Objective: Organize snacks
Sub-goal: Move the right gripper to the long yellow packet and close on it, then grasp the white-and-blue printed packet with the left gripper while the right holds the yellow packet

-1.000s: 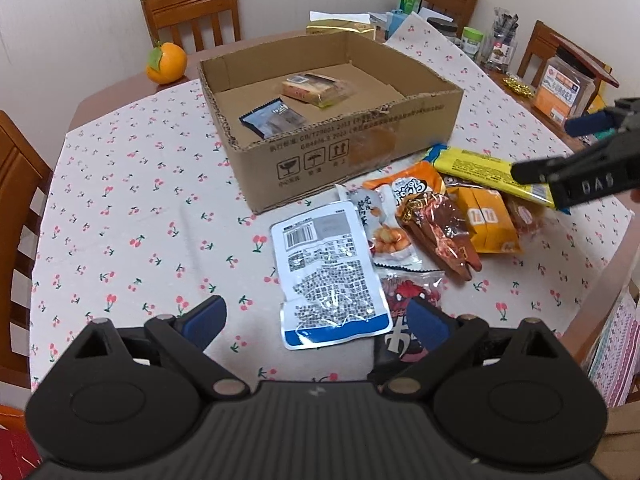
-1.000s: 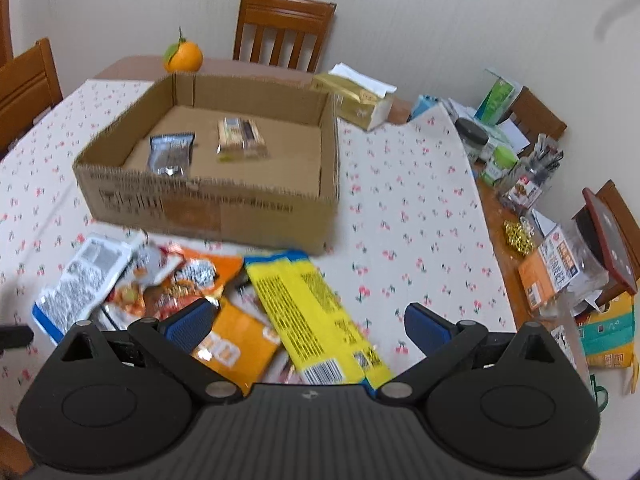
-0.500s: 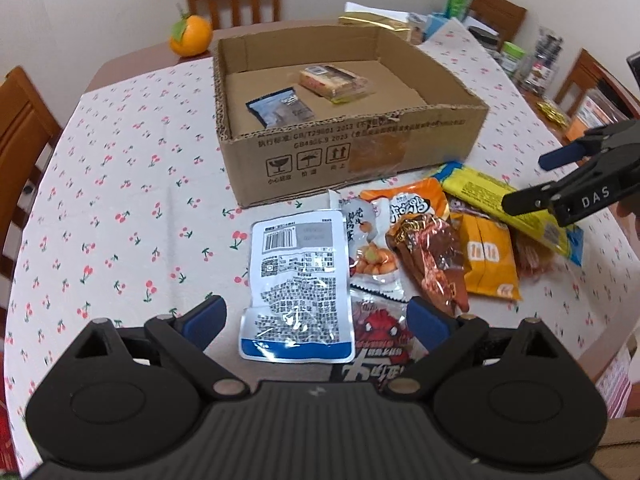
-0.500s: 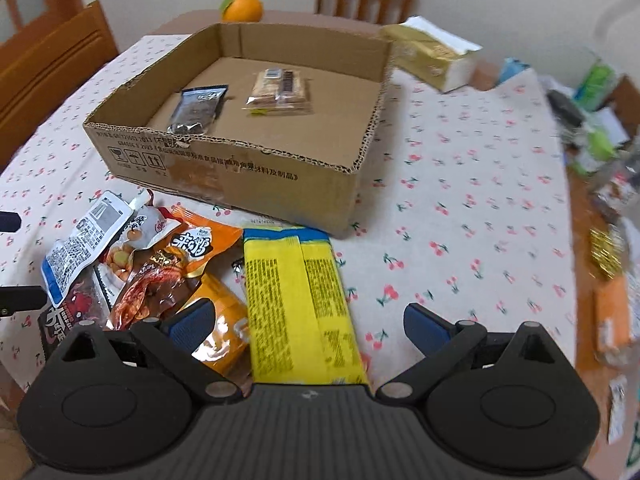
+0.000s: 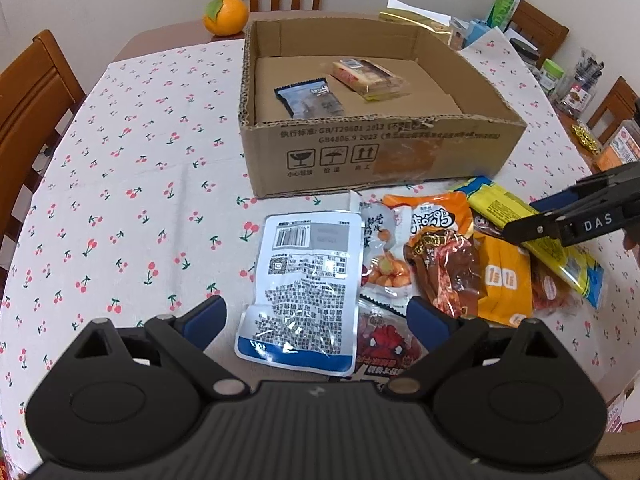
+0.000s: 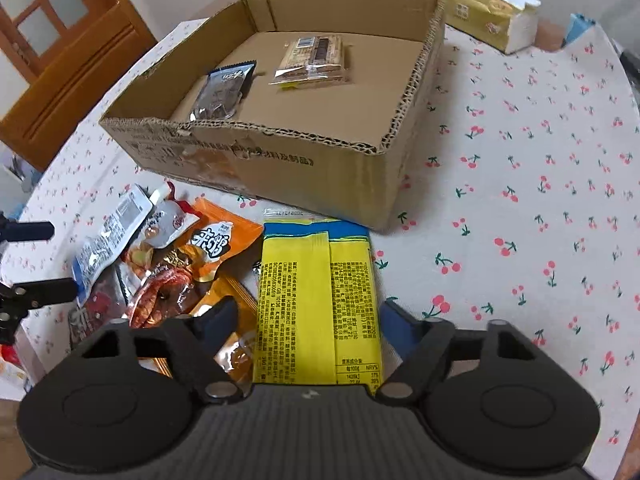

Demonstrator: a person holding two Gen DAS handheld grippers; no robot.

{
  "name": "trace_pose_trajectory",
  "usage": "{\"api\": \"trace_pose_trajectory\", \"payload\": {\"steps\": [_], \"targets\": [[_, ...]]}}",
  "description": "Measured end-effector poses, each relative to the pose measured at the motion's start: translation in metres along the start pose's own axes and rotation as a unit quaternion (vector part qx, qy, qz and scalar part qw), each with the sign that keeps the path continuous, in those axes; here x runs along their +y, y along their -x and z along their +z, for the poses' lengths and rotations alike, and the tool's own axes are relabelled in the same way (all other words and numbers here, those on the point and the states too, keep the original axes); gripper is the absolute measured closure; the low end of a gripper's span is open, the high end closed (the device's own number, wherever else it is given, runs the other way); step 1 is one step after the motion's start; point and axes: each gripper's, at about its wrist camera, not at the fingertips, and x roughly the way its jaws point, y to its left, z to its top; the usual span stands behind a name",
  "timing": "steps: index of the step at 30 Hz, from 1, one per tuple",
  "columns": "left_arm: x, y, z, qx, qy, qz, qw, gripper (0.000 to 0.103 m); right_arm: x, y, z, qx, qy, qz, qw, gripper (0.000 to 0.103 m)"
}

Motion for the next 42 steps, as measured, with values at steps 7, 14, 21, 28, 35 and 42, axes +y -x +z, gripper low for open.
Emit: {"api": "trace_pose_trajectory", "payload": {"steps": [7, 14, 21, 28, 35, 42], "targets": [[0.007, -0.008, 0.003, -0.001, -0.007, -0.007, 0.9999, 0.006, 0.009, 0.012, -0.012, -0.01, -0.017, -0.033, 0.999, 0.038], [0.017, -0.03, 0.005, -0.003, -0.02, -0.024, 0.9995, 0.01, 0.025, 0.023, -0.029, -0.028, -0.036, -0.064, 0.997, 0.038], [0.022, -0.042, 0.002, -0.005, -0.025, -0.063, 0.9977, 0.02, 0.031, 0.024, -0.034, -0.036, -0.046, -0.08, 0.995, 0.038], [0.025, -0.039, 0.002, -0.019, -0.028, -0.074, 0.9967, 0.033, 0.032, 0.026, -0.036, -0.041, -0.054, -0.091, 0.993, 0.037], [0.03, -0.029, 0.0, -0.015, -0.026, -0.072, 0.997, 0.041, 0.034, 0.026, -0.036, -0.04, -0.054, -0.095, 0.993, 0.035], [0.04, -0.036, -0.005, -0.015, -0.036, -0.047, 0.9982, 0.029, 0.033, 0.026, -0.034, -0.041, -0.054, -0.094, 0.993, 0.034]]}}
